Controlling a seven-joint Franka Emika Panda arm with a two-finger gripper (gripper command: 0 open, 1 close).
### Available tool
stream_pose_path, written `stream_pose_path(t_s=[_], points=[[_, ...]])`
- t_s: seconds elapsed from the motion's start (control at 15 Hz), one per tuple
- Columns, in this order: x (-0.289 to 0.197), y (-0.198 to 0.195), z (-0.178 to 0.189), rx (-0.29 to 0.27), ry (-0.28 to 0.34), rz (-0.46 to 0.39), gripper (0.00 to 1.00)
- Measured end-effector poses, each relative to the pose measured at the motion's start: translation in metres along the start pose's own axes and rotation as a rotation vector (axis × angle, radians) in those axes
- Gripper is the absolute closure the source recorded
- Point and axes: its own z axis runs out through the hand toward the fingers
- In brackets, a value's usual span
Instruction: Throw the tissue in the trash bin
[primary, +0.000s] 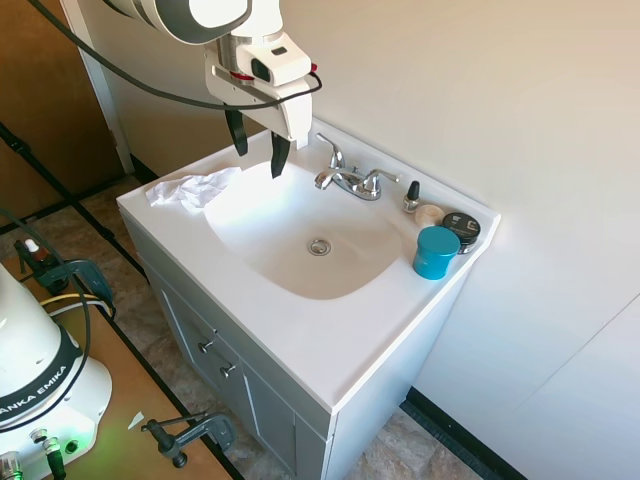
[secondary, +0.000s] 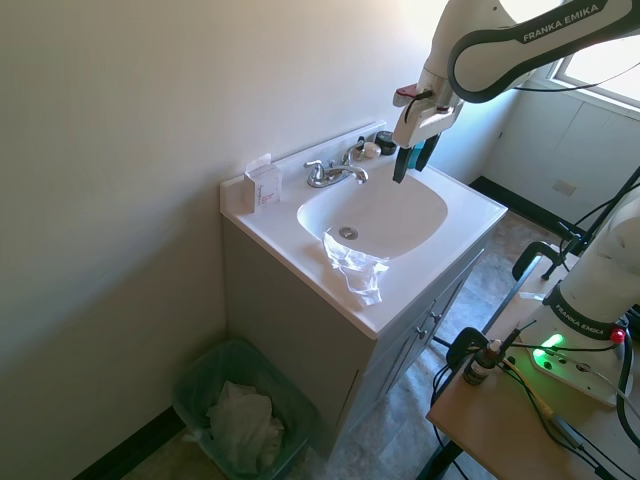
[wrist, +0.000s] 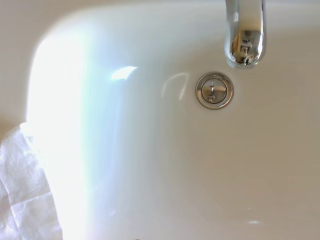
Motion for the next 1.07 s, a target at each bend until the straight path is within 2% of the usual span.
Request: stream_pose_path(t_s=[0.27,0.4,0.6,0.87,1.07], points=[[-0.007,-0.007,0.0,0.01,0.003,-0.019,0.0],[-0.016,-0.019,-0.003,0.035,0.019,-0.043,0.0],[-0.043,-0.039,0.002,0.038,0.036,-0.09,0.0],[-0.091,-0.054,0.034,0.013,0.042,-0.139,0.0],[-0.114,-0.061,0.059,0.016,0.038,-0.168,0.0]])
